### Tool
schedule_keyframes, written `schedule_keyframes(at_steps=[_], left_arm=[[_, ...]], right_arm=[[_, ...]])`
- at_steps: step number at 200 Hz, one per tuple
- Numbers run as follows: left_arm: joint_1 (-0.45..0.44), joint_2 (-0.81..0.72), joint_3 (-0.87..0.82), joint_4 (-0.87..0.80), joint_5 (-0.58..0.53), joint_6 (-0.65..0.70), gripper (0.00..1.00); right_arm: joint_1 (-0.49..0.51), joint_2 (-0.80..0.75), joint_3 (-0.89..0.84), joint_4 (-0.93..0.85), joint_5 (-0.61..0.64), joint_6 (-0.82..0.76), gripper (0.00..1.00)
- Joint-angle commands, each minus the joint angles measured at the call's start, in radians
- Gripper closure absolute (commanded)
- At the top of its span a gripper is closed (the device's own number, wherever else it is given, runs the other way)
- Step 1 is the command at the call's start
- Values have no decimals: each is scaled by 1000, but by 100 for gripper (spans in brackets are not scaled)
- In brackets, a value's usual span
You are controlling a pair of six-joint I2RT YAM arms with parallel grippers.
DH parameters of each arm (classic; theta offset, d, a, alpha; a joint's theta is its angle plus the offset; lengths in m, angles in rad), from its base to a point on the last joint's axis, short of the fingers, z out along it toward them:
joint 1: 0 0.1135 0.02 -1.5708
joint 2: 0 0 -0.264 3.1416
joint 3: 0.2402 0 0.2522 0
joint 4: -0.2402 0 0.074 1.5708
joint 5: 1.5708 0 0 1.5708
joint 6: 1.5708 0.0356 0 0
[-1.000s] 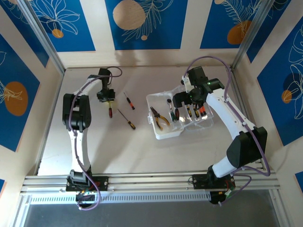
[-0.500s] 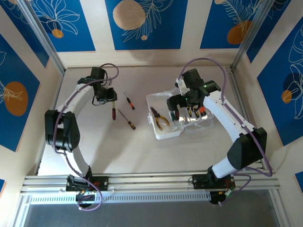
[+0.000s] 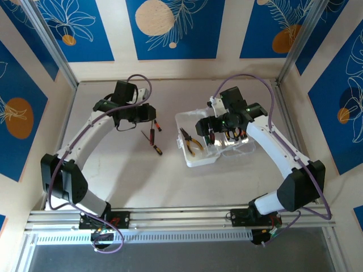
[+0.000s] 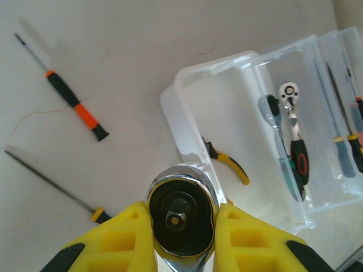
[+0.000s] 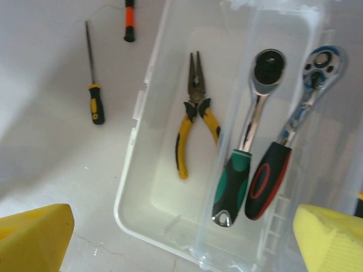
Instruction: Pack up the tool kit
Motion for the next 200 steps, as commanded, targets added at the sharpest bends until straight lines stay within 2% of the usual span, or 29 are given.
schedule_keyframes(at_steps=[1, 72, 152, 200], left_arm=[[-31, -16, 41, 41, 28, -32, 100], [-87, -16, 113, 76, 33, -53, 100], [-107, -15, 109, 104, 30, -66, 100], [-125, -13, 110, 114, 29, -67, 100]], right_arm=[[11, -38, -35, 65, -111, 30, 1], [72, -66, -138, 291, -272, 132, 1], [231, 36, -121, 532, -280, 252, 0], [280, 128, -67, 610, -275, 285, 8]])
